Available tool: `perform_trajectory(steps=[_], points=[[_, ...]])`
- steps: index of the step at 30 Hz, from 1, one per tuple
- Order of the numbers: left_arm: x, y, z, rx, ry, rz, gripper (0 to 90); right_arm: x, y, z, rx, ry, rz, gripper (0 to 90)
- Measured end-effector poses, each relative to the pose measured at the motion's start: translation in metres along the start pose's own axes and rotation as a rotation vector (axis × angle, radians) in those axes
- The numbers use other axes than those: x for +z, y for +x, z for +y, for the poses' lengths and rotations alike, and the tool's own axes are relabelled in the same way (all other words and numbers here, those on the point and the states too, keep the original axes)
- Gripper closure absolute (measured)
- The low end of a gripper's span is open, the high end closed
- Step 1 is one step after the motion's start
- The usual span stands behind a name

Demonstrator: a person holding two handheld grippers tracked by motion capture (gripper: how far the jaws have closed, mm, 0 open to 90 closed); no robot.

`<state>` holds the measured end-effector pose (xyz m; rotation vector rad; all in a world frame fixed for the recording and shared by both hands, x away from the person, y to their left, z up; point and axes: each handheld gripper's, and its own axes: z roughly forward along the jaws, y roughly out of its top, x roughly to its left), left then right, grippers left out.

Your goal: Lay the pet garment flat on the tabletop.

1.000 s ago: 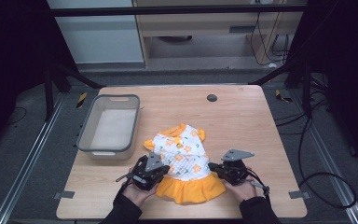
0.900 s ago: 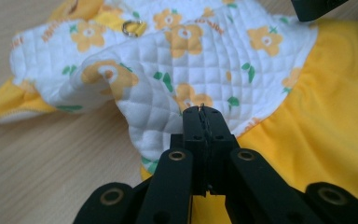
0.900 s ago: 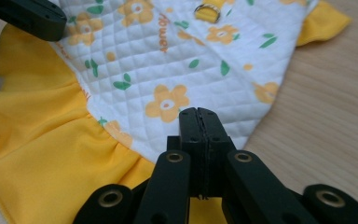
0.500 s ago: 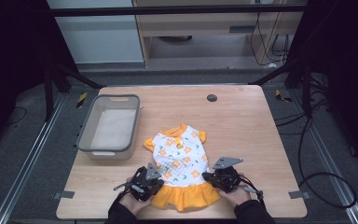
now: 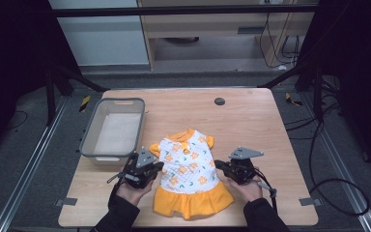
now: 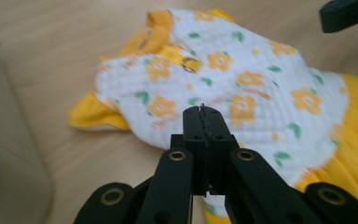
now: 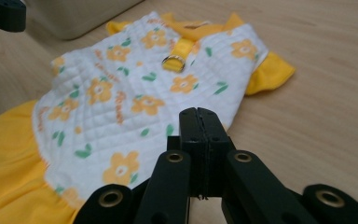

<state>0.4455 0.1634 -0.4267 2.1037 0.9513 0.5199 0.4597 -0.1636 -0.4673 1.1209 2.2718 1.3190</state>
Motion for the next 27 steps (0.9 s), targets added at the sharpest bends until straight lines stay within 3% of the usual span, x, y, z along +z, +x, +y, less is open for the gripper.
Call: perform_trajectory(steps=[4, 8, 13, 15, 18, 27], points=[[0.013, 0.016, 0.011, -0.057, -0.032, 0.048, 89.5, 0.009, -0.012, 0.015, 0.015, -0.024, -0.043, 90.0], [0.036, 0.027, 0.017, -0.091, -0.016, 0.097, 87.6, 0.025, -0.027, 0.031, 0.047, -0.021, -0.085, 88.1], [0.063, 0.038, 0.017, -0.129, 0.016, 0.169, 73.8, 0.047, -0.041, 0.045, 0.059, 0.003, -0.145, 79.0], [0.072, 0.042, 0.014, -0.166, 0.033, 0.165, 68.4, 0.056, -0.046, 0.049, 0.066, 0.013, -0.155, 76.5], [0.084, 0.041, 0.011, -0.163, 0.064, 0.17, 65.6, 0.072, -0.05, 0.048, 0.077, 0.041, -0.166, 71.2], [0.099, 0.041, 0.006, -0.163, 0.129, 0.167, 73.0, 0.104, -0.047, 0.035, 0.06, 0.126, -0.155, 68.6]])
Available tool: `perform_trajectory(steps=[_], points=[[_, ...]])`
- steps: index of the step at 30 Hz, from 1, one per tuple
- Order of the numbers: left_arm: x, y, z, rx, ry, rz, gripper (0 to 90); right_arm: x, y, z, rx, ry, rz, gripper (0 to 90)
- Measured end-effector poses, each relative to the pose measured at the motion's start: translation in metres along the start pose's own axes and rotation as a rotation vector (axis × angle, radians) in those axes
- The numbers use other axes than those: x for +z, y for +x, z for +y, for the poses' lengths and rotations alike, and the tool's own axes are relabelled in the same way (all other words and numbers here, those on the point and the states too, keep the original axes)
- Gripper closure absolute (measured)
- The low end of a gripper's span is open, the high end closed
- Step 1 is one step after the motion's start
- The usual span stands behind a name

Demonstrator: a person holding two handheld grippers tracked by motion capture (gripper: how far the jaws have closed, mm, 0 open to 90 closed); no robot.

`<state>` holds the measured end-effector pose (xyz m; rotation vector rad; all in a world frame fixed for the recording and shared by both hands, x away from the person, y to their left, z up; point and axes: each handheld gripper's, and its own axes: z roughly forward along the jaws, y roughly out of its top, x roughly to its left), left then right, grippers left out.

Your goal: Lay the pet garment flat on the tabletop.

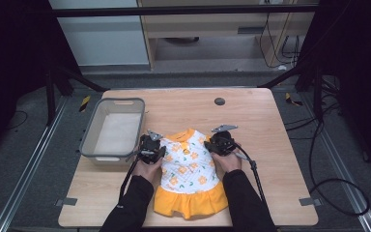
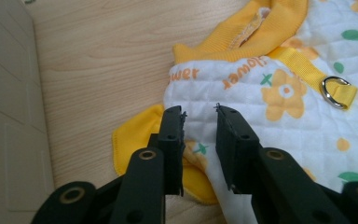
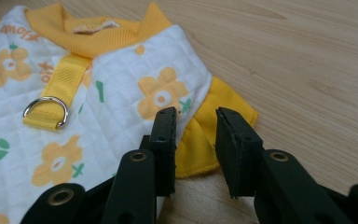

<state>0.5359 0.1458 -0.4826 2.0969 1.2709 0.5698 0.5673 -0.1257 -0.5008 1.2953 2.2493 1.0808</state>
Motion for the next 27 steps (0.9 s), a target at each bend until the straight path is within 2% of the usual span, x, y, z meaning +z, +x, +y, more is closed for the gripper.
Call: perform_trajectory(steps=[3, 5, 7, 11, 15, 19, 24, 27], points=[[0.004, -0.001, -0.001, 0.001, 0.011, -0.015, 78.6, 0.001, 0.001, -0.001, 0.0, 0.0, -0.003, 76.5], [0.007, -0.003, -0.001, 0.006, 0.017, -0.021, 82.9, 0.0, 0.001, -0.001, -0.019, 0.011, -0.028, 83.1], [0.01, -0.005, -0.002, 0.016, 0.015, -0.02, 87.4, -0.001, 0.002, -0.002, -0.003, 0.017, -0.017, 87.6], [0.013, -0.006, 0.001, 0.017, 0.016, -0.02, 89.9, -0.003, 0.002, -0.002, -0.013, 0.027, -0.019, 88.7], [0.018, -0.002, 0.005, -0.011, 0.001, -0.034, 90.0, -0.011, 0.0, -0.001, -0.014, -0.009, -0.032, 88.6], [0.027, -0.003, 0.016, 0.006, -0.016, -0.031, 90.0, -0.02, -0.006, 0.0, -0.025, -0.042, -0.053, 88.5], [0.038, -0.009, 0.027, 0.041, -0.027, -0.052, 89.9, -0.029, -0.014, -0.006, -0.016, -0.051, -0.105, 88.6], [0.044, -0.011, 0.032, 0.029, -0.041, -0.091, 89.6, -0.032, -0.018, -0.012, -0.009, -0.042, -0.143, 88.6]])
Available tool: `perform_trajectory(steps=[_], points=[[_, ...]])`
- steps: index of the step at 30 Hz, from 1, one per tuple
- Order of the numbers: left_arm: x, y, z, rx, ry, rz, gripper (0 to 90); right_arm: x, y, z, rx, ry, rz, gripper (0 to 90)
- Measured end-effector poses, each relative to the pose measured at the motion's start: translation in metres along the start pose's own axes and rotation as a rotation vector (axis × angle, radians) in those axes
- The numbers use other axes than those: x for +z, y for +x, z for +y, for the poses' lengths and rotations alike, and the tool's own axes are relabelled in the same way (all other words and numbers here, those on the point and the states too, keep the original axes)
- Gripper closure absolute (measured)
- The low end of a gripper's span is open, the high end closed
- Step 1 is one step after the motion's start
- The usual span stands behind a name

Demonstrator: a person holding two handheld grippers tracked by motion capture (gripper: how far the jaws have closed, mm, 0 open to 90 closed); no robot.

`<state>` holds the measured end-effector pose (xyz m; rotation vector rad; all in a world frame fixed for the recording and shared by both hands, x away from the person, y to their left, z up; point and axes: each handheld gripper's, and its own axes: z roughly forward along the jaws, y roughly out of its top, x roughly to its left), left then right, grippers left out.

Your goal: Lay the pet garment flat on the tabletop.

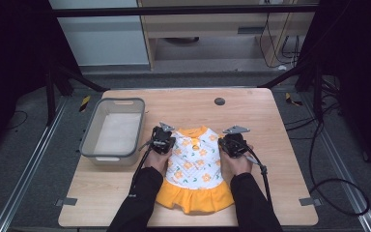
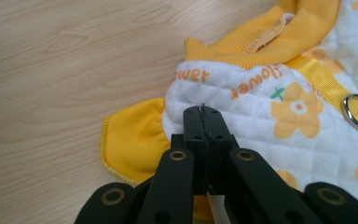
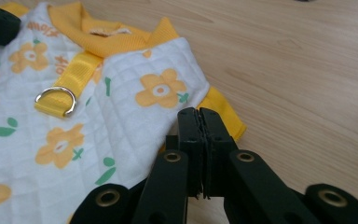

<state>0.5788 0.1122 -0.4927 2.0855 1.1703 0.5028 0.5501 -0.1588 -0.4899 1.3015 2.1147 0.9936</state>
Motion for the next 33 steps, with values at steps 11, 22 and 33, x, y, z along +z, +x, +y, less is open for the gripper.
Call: perform_trajectory(steps=[11, 22, 33], points=[[-0.037, -0.005, 0.01, -0.009, -0.105, -0.103, 72.6, -0.013, -0.008, -0.009, 0.026, 0.029, -0.039, 84.4], [-0.076, -0.03, -0.019, 0.115, -0.095, -0.216, 85.1, -0.055, 0.002, -0.009, 0.005, -0.062, 0.085, 90.0], [-0.056, -0.04, -0.045, 0.163, 0.044, -0.182, 84.5, -0.06, 0.034, -0.044, -0.069, 0.041, 0.2, 90.0]])
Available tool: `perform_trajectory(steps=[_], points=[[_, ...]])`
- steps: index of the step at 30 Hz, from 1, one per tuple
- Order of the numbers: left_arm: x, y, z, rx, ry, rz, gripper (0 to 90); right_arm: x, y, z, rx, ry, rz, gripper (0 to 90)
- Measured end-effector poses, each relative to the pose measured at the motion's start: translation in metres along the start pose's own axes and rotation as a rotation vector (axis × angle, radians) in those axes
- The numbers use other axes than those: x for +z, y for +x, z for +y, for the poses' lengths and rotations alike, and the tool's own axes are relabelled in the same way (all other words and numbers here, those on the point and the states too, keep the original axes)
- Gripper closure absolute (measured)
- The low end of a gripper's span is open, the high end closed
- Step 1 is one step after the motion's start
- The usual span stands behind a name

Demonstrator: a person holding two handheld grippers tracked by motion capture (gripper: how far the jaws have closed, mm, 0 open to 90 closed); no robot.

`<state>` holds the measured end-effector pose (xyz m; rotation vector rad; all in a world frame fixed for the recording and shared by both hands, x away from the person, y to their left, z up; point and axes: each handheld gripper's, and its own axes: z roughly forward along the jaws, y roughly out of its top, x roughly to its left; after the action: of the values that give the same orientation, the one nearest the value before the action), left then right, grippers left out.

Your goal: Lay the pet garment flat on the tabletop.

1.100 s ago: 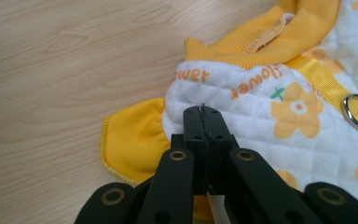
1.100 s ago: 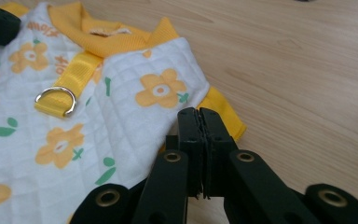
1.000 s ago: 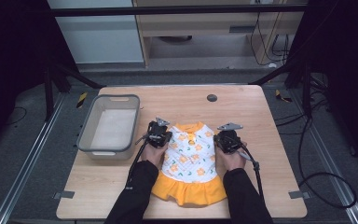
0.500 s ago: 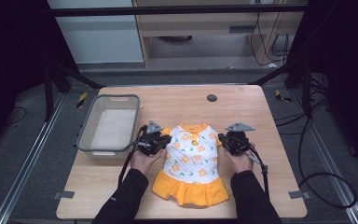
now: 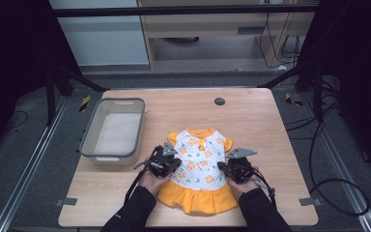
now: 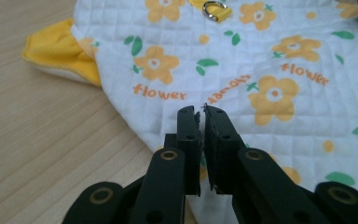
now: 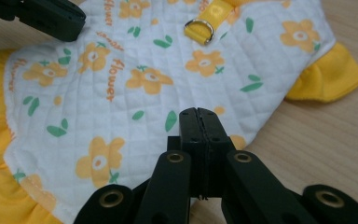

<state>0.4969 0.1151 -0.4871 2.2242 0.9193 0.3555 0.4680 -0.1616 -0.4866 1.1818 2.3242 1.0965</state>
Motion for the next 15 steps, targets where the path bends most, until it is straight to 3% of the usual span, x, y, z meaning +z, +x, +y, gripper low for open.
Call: perform_trajectory(steps=[7, 15], points=[[0.003, -0.002, -0.005, 0.003, 0.006, 0.01, 84.7, 0.014, 0.003, -0.005, -0.013, 0.039, -0.011, 90.0], [0.005, 0.0, -0.006, -0.002, -0.008, 0.036, 85.6, 0.018, -0.005, -0.003, 0.012, 0.025, -0.029, 90.0]])
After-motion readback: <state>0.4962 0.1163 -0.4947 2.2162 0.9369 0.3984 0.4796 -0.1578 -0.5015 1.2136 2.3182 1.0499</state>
